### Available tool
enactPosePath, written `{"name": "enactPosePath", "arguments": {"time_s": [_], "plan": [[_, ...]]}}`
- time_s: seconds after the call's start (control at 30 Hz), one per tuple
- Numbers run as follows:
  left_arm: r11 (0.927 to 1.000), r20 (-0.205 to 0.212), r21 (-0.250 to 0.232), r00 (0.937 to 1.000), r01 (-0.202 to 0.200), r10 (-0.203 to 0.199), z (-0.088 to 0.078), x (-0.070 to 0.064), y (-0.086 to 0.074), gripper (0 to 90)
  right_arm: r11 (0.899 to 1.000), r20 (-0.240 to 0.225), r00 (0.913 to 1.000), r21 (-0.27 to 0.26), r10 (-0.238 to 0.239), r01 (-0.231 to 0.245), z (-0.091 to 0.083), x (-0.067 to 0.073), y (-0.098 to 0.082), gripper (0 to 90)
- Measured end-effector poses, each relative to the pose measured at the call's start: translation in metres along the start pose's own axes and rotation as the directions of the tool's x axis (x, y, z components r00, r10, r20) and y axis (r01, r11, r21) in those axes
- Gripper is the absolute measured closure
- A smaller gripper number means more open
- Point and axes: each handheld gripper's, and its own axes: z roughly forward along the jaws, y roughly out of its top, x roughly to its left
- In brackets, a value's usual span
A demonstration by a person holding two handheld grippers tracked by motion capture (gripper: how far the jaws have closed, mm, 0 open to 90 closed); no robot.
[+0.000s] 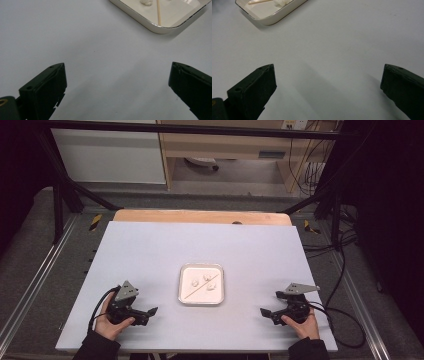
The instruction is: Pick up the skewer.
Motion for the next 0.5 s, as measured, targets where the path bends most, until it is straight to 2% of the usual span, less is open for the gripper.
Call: {"name": "enactPosePath", "arguments": {"time_s": [0.5], "plan": [[0.9998, 0.001, 0.005, 0.9998, -0.021, 0.021, -0.001, -0.010, 0.013, 1.5, 1.000, 0.003, 1.0000, 0.002, -0.003, 0.003, 0.000, 0.001, 0.000, 0.7]]}}
